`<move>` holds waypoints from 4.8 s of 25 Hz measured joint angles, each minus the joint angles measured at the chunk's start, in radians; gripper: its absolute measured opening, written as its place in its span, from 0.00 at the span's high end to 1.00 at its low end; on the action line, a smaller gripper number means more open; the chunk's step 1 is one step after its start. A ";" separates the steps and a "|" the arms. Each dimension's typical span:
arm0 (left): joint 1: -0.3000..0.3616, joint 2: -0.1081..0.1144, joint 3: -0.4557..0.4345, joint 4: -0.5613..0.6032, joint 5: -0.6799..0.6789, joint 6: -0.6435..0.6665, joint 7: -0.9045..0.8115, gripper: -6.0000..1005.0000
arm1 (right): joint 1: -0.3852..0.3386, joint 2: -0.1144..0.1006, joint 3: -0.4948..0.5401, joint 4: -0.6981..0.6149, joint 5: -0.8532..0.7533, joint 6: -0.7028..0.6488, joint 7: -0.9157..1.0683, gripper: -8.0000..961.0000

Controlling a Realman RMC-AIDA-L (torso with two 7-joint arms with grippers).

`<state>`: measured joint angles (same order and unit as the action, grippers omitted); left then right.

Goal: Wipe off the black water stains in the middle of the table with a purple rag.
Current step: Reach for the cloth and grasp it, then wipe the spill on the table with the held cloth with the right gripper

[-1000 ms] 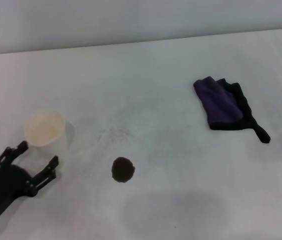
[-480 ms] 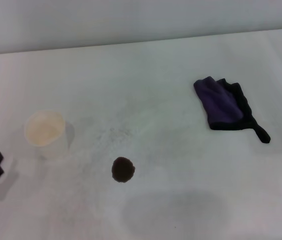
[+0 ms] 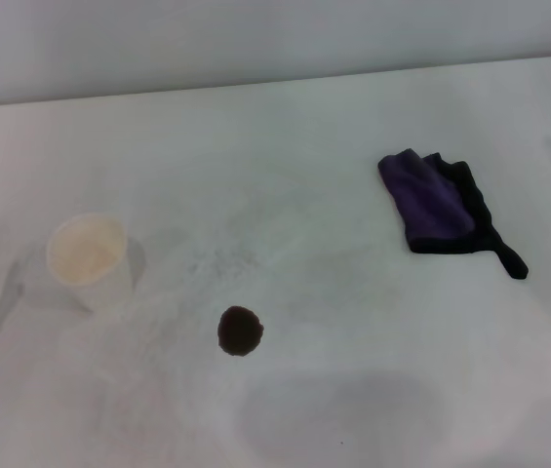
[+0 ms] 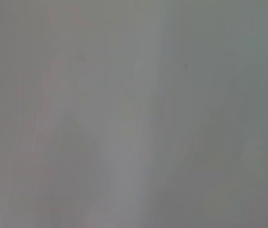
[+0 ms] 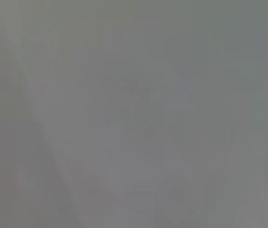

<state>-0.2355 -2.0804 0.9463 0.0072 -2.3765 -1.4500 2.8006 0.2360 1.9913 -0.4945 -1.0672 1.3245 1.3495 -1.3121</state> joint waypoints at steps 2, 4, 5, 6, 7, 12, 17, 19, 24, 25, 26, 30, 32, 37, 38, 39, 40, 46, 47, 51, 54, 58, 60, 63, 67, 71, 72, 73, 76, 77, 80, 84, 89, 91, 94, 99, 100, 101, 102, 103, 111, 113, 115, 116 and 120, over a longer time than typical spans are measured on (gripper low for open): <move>-0.011 0.000 0.000 0.001 -0.009 0.001 0.002 0.12 | 0.016 -0.002 -0.011 -0.093 -0.111 0.045 0.093 0.10; -0.019 0.000 0.000 0.004 -0.016 0.005 0.003 0.12 | 0.042 -0.004 -0.044 -0.182 -0.239 0.090 0.184 0.10; -0.022 0.000 0.000 0.008 -0.019 0.006 0.004 0.12 | 0.055 -0.004 -0.063 -0.216 -0.300 0.105 0.219 0.10; -0.024 0.000 0.000 0.014 -0.021 0.007 0.004 0.12 | 0.073 -0.004 -0.086 -0.248 -0.363 0.126 0.250 0.10; -0.025 0.000 0.000 0.021 -0.022 0.008 0.004 0.12 | 0.094 -0.002 -0.108 -0.273 -0.423 0.151 0.275 0.10; -0.029 0.000 0.000 0.056 -0.026 0.010 0.005 0.12 | 0.190 0.009 -0.198 -0.277 -0.559 0.229 0.334 0.10; -0.044 0.000 0.000 0.071 -0.039 0.030 0.005 0.12 | 0.254 0.014 -0.347 -0.217 -0.611 0.220 0.375 0.10; -0.049 0.000 0.000 0.077 -0.040 0.033 0.011 0.12 | 0.274 0.016 -0.404 -0.186 -0.614 0.199 0.385 0.10; -0.054 0.000 0.000 0.089 -0.041 0.032 0.024 0.12 | 0.325 0.018 -0.527 -0.117 -0.661 0.119 0.419 0.10; -0.054 0.001 0.001 0.094 -0.041 0.032 0.024 0.12 | 0.337 0.019 -0.552 -0.103 -0.678 0.100 0.425 0.10; -0.054 0.001 0.001 0.097 -0.041 0.032 0.024 0.12 | 0.343 0.019 -0.571 -0.091 -0.690 0.080 0.431 0.10; -0.060 0.002 0.003 0.102 -0.040 0.033 0.024 0.12 | 0.360 0.020 -0.616 -0.049 -0.746 0.022 0.457 0.10; -0.066 0.002 0.005 0.103 -0.037 0.033 0.024 0.12 | 0.371 0.020 -0.620 -0.017 -0.779 0.006 0.464 0.10; -0.068 0.002 0.003 0.104 -0.036 0.029 0.025 0.12 | 0.413 0.020 -0.657 0.066 -0.830 -0.028 0.499 0.10; -0.067 0.002 0.002 0.104 -0.037 0.031 0.025 0.12 | 0.420 0.020 -0.671 0.076 -0.835 -0.036 0.510 0.10; -0.066 0.002 0.001 0.105 -0.037 0.033 0.025 0.12 | 0.424 0.021 -0.686 0.081 -0.837 -0.045 0.519 0.10; -0.066 0.003 0.001 0.105 -0.037 0.036 0.025 0.12 | 0.426 0.021 -0.700 0.083 -0.838 -0.056 0.530 0.10; -0.062 0.004 0.003 0.105 -0.036 0.045 0.025 0.12 | 0.441 0.023 -0.794 0.098 -0.841 -0.127 0.600 0.10; -0.061 0.004 0.004 0.105 -0.036 0.044 0.025 0.12 | 0.449 0.023 -0.810 0.112 -0.847 -0.139 0.611 0.10; -0.056 0.003 0.006 0.113 -0.034 0.037 0.025 0.12 | 0.504 0.024 -0.837 0.204 -0.881 -0.166 0.639 0.15; -0.055 0.003 0.006 0.117 -0.032 0.042 0.025 0.12 | 0.537 0.024 -0.851 0.254 -0.894 -0.175 0.660 0.23; -0.054 0.003 0.006 0.117 -0.032 0.045 0.025 0.12 | 0.544 0.023 -0.854 0.264 -0.918 -0.187 0.692 0.27; -0.054 0.003 0.006 0.117 -0.032 0.047 0.025 0.12 | 0.544 0.022 -0.855 0.263 -0.921 -0.188 0.705 0.29; -0.054 0.003 0.006 0.117 -0.032 0.049 0.025 0.12 | 0.544 0.021 -0.855 0.264 -0.928 -0.188 0.710 0.33; -0.054 0.004 0.004 0.117 -0.032 0.049 0.025 0.12 | 0.545 0.023 -0.858 0.266 -0.947 -0.187 0.715 0.42; -0.054 0.005 0.001 0.117 -0.032 0.049 0.025 0.12 | 0.546 0.023 -0.883 0.266 -0.948 -0.181 0.736 0.53; -0.054 0.006 0.001 0.117 -0.032 0.049 0.025 0.12 | 0.546 0.023 -0.895 0.265 -0.949 -0.181 0.742 0.56; -0.054 0.006 0.001 0.117 -0.032 0.050 0.025 0.12 | 0.546 0.023 -0.908 0.262 -0.949 -0.179 0.748 0.59; -0.054 0.007 0.001 0.120 -0.037 0.059 0.025 0.12 | 0.547 0.023 -0.932 0.248 -0.948 -0.170 0.757 0.70; -0.054 0.007 0.002 0.123 -0.037 0.060 0.025 0.12 | 0.547 0.024 -0.938 0.240 -0.946 -0.164 0.758 0.74; -0.053 0.007 0.002 0.129 -0.038 0.061 0.025 0.12 | 0.546 0.027 -0.947 0.210 -0.939 -0.139 0.757 0.82; -0.053 0.007 0.001 0.133 -0.040 0.062 0.025 0.12 | 0.525 0.032 -1.010 0.148 -0.897 -0.107 0.755 0.87; -0.054 0.008 0.000 0.145 -0.041 0.063 0.025 0.12 | 0.490 0.032 -1.126 0.072 -0.817 -0.097 0.758 0.89; -0.058 0.008 0.000 0.148 -0.041 0.076 0.025 0.12 | 0.469 0.033 -1.173 0.031 -0.790 -0.100 0.763 0.89; -0.062 0.008 0.000 0.160 -0.041 0.104 0.025 0.12 | 0.441 0.034 -1.236 -0.035 -0.750 -0.113 0.787 0.89; -0.066 0.008 0.000 0.193 -0.043 0.138 0.025 0.12 | 0.412 0.036 -1.367 -0.126 -0.705 -0.147 0.906 0.89; -0.067 0.008 0.000 0.202 -0.044 0.145 0.025 0.12 | 0.415 0.036 -1.396 -0.136 -0.688 -0.154 0.938 0.89; -0.067 0.008 0.000 0.206 -0.044 0.149 0.025 0.12 | 0.418 0.037 -1.419 -0.145 -0.673 -0.159 0.966 0.89; -0.068 0.008 -0.001 0.209 -0.044 0.150 0.025 0.12 | 0.421 0.037 -1.442 -0.154 -0.657 -0.165 0.995 0.89; -0.068 0.008 -0.001 0.209 -0.045 0.152 0.025 0.12 | 0.422 0.037 -1.465 -0.167 -0.640 -0.171 1.020 0.89; -0.080 0.011 -0.002 0.218 -0.068 0.173 0.025 0.12 | 0.436 0.037 -1.660 -0.213 -0.546 -0.290 1.170 0.89; -0.077 0.011 -0.001 0.227 -0.068 0.174 0.025 0.12 | 0.437 0.037 -1.680 -0.214 -0.514 -0.317 1.171 0.89; -0.073 0.015 -0.001 0.231 -0.067 0.173 0.025 0.12 | 0.435 0.037 -1.694 -0.215 -0.494 -0.344 1.171 0.89; -0.071 0.018 0.000 0.232 -0.067 0.172 0.025 0.12 | 0.435 0.037 -1.696 -0.214 -0.490 -0.355 1.171 0.89; -0.069 0.029 0.002 0.228 -0.068 0.170 0.024 0.12 | 0.430 0.033 -1.669 -0.214 -0.513 -0.380 1.173 0.89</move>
<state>-0.3045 -2.0514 0.9483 0.2350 -2.4442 -1.2795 2.8249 0.6659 2.0247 -2.1632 -1.2813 0.8118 0.9695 -0.1390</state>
